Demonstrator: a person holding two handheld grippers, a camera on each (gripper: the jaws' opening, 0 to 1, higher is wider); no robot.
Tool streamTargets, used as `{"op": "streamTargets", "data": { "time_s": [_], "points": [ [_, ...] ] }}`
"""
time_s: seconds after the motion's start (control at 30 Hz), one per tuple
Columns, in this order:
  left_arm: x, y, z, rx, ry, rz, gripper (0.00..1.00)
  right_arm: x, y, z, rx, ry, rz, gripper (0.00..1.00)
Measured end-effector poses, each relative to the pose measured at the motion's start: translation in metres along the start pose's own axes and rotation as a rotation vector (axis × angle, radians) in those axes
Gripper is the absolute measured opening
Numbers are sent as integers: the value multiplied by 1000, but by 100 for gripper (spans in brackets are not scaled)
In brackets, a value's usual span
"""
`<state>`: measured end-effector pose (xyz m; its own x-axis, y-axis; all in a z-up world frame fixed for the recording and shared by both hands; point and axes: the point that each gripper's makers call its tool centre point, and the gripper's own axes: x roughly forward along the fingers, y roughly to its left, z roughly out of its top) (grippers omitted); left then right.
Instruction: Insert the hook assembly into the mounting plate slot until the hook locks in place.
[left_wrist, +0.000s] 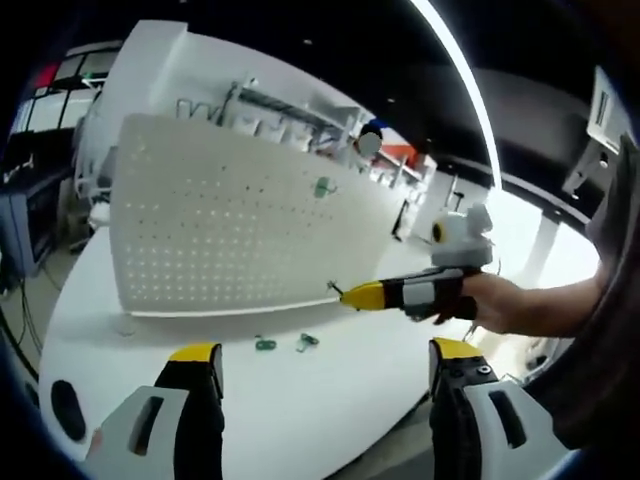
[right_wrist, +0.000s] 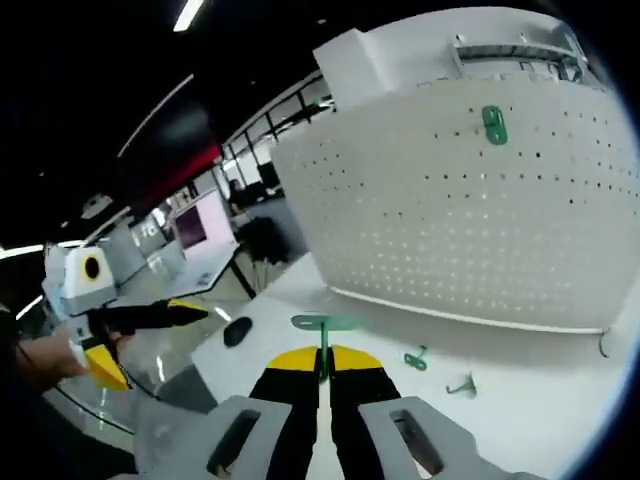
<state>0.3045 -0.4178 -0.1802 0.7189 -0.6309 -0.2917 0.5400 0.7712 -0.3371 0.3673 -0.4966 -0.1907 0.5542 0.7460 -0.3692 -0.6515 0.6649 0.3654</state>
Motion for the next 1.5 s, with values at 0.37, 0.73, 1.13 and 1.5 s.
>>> {"op": "streamTargets", "data": {
  "time_s": [0.37,0.73,1.13,1.5],
  "points": [
    [3,-2,14,37,-35,-20,72,-10,35,1,213,-17,137,1],
    [3,-2,21,80,-67,-31,63,-12,69,-7,471,12,284,1],
    [-2,-7,30,112,-107,-81,40,-14,90,-18,783,52,457,1],
    [1,-21,29,133,-99,-149,23,-15,101,-17,832,83,515,1]
  ]
}}
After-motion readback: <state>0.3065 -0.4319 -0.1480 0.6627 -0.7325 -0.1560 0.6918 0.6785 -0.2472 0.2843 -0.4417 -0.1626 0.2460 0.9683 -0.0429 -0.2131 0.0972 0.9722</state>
